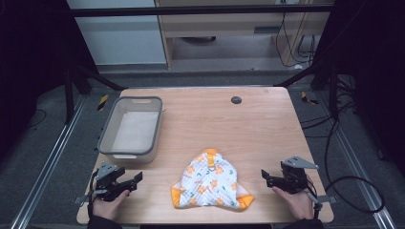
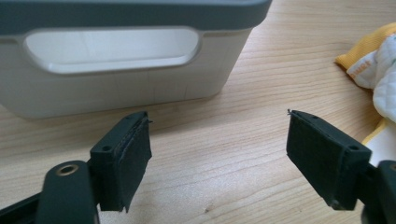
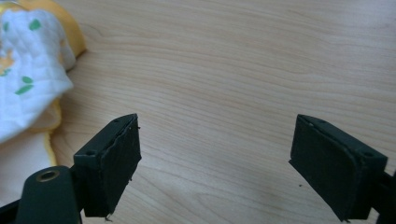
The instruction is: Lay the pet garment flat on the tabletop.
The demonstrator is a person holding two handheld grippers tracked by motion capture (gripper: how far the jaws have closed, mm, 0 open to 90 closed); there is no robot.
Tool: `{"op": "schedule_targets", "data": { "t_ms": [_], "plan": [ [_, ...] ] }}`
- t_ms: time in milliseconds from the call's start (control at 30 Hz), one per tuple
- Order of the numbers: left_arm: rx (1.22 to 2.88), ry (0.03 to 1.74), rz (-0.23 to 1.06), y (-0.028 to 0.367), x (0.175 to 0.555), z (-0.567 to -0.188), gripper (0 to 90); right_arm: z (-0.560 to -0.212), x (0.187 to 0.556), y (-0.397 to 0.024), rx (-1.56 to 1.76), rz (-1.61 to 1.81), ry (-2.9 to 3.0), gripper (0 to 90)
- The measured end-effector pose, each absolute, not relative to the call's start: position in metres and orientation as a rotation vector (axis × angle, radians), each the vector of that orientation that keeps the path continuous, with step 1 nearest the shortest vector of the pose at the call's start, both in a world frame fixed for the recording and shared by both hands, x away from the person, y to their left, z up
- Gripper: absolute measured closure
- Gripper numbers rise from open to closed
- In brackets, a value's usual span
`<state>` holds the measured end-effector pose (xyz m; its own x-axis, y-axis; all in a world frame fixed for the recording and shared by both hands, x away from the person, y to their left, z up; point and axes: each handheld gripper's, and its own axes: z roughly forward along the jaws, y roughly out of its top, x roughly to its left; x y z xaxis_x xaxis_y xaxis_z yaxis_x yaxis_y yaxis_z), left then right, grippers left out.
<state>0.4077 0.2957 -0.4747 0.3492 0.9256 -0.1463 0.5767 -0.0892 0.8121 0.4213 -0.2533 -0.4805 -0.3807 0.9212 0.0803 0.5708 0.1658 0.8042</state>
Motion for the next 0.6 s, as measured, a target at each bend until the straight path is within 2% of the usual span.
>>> {"op": "schedule_targets", "data": {
  "t_ms": [133, 333, 600],
  "plan": [
    [1.776, 1.318, 0.530, 0.291, 0.405, -0.471, 23.1, -0.478, 0.420, -0.251, 1.396, 1.115, 2.010, 17.4],
    [1.786, 1.286, 0.502, 0.285, 0.401, -0.465, 31.1, -0.477, 0.422, -0.248, 1.382, 1.136, 2.042, 19.5],
    [1.771, 1.248, 0.511, 0.281, 0.406, -0.450, 32.4, -0.465, 0.423, -0.244, 1.357, 1.156, 2.033, 22.9]
  ]
}}
